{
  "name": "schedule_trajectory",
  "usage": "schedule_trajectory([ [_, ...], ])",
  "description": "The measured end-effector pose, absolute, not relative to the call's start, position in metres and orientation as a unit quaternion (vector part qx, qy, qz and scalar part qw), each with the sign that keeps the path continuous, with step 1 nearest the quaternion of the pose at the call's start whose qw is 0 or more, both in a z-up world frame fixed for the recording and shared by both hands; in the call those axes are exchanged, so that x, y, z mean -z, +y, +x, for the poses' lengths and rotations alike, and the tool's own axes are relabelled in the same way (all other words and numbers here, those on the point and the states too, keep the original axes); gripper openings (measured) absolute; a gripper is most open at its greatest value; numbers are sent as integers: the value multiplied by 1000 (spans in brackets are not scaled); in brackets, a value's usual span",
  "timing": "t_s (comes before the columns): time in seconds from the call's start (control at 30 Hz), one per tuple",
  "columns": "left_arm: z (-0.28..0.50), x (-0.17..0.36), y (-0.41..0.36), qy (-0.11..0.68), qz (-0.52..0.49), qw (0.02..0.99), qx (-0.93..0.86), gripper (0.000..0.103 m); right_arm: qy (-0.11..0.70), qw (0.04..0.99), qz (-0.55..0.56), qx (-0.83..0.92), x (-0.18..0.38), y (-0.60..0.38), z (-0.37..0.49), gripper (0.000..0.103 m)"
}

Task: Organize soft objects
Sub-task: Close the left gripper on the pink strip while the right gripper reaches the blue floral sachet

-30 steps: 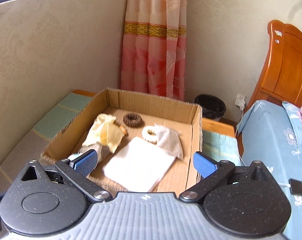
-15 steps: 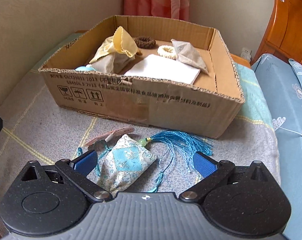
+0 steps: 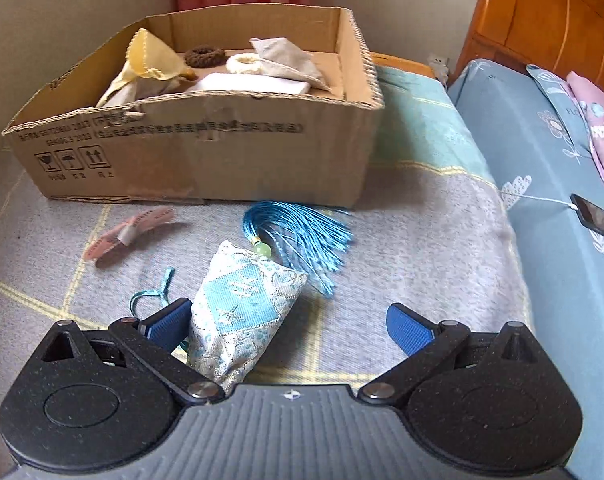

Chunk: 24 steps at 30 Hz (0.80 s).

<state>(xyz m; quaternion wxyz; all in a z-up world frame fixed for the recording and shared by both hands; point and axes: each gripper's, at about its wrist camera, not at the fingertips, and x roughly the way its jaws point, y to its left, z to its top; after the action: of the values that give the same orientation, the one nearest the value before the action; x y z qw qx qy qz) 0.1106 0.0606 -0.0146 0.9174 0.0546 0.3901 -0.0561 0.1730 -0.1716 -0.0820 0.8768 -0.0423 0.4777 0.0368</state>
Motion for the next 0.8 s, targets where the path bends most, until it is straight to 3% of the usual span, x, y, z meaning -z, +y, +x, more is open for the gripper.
schedule_trajectory([
  [0.8,173,64,4,425,95,893,112,97,428,900,-51,-63,86,-189,146,103],
])
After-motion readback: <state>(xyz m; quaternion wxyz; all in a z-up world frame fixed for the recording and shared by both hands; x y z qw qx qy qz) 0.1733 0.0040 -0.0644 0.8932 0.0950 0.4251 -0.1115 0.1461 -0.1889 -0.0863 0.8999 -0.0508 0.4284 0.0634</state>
